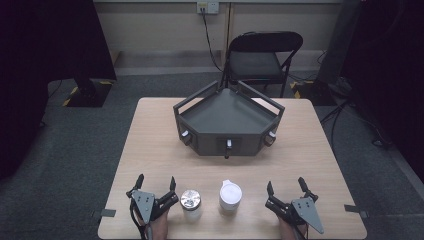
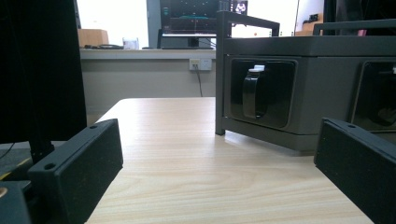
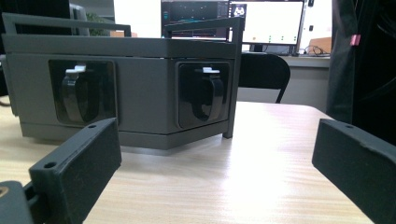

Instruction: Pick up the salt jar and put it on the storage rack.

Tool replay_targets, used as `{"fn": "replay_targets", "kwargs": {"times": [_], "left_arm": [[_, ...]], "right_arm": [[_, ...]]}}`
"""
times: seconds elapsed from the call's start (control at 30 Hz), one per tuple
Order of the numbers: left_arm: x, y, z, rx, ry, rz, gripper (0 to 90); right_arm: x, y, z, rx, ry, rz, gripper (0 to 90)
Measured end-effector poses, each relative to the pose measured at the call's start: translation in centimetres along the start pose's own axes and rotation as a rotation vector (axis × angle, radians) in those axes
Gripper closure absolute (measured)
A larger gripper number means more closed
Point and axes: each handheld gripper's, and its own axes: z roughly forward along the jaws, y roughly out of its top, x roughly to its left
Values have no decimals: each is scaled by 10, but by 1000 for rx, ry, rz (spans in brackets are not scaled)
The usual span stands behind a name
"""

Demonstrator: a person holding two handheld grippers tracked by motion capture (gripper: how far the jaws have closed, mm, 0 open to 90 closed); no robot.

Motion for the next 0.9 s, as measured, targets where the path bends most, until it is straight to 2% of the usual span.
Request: {"fn": "replay_targets", "kwargs": {"times": [0.07,0.9], "left_arm": [[0,0,0,-2,-1,3,1],[0,0,0,-2,-1,3,2]], "right_arm": [[-2,0,0,1,1,21,0],[0,0,0,1,-4,14,0]]}}
